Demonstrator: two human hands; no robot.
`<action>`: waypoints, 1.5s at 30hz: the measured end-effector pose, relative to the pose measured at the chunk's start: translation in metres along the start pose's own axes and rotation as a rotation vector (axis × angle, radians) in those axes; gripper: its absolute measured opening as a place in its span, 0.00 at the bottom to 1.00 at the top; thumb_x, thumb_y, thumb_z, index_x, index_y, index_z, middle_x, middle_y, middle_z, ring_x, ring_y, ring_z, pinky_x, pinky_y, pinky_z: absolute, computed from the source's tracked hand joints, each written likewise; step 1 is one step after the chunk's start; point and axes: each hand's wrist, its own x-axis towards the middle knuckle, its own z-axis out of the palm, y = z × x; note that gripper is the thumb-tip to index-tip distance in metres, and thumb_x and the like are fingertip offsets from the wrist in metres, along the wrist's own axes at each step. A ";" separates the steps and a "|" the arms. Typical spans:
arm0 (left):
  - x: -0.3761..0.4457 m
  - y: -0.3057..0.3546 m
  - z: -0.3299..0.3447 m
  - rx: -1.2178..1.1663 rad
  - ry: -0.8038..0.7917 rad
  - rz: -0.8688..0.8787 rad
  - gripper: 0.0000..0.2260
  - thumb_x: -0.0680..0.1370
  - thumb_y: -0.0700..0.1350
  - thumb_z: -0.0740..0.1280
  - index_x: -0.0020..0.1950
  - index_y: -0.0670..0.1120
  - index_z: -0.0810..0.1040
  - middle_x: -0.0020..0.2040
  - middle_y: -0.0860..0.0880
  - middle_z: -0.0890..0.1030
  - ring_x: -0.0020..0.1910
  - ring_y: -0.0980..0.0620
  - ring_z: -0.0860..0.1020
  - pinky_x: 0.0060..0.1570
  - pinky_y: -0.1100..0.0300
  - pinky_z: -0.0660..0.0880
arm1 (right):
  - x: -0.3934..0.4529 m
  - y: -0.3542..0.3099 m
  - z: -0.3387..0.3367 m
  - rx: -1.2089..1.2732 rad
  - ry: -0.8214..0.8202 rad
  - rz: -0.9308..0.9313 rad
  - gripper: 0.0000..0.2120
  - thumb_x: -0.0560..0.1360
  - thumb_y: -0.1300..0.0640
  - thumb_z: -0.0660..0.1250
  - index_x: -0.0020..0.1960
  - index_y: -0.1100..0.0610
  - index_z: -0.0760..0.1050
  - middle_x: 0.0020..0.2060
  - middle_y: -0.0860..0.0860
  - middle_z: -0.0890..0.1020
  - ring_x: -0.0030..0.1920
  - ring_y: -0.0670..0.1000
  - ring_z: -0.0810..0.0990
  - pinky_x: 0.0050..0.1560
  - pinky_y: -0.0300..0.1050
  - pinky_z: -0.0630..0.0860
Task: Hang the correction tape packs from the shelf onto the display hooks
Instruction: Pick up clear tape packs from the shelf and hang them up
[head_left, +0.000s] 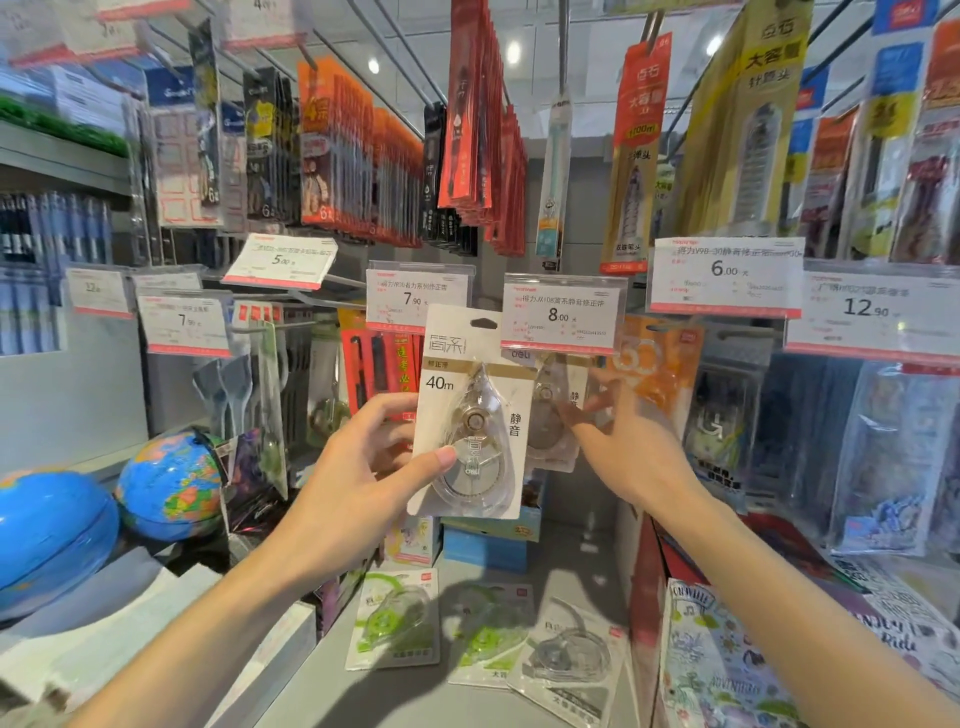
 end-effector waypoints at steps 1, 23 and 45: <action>-0.003 -0.002 0.003 -0.020 -0.011 -0.008 0.16 0.76 0.49 0.75 0.60 0.62 0.77 0.55 0.53 0.88 0.52 0.51 0.86 0.49 0.57 0.83 | -0.007 0.002 -0.005 0.009 0.038 -0.033 0.25 0.81 0.39 0.63 0.74 0.49 0.64 0.49 0.42 0.79 0.40 0.43 0.81 0.35 0.41 0.72; 0.024 0.036 0.047 0.594 0.109 0.478 0.14 0.77 0.47 0.73 0.62 0.50 0.79 0.51 0.56 0.79 0.47 0.56 0.79 0.44 0.62 0.77 | -0.080 0.045 -0.040 0.927 -0.135 0.048 0.27 0.68 0.50 0.78 0.65 0.50 0.77 0.57 0.51 0.89 0.57 0.54 0.88 0.54 0.48 0.85; 0.075 0.102 0.021 0.601 0.022 0.534 0.12 0.82 0.42 0.67 0.65 0.49 0.78 0.60 0.58 0.82 0.60 0.65 0.77 0.56 0.76 0.70 | -0.049 -0.006 -0.034 0.630 -0.083 -0.057 0.18 0.77 0.51 0.75 0.61 0.37 0.72 0.55 0.36 0.87 0.56 0.38 0.86 0.53 0.39 0.84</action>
